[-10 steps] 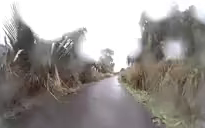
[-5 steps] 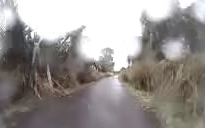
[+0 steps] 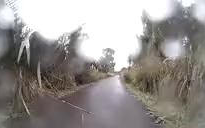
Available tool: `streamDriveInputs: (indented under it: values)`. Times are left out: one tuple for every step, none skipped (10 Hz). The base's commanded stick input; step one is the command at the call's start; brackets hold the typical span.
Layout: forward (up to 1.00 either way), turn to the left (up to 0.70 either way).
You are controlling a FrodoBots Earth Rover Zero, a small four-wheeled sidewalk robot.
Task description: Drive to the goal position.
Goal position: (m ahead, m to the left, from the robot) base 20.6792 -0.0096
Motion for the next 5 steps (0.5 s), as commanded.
streamDriveInputs:
  values:
    - [0.85,0.00]
    - [0.85,0.00]
    - [0.85,0.00]
    - [0.85,0.00]
    - [0.85,0.00]
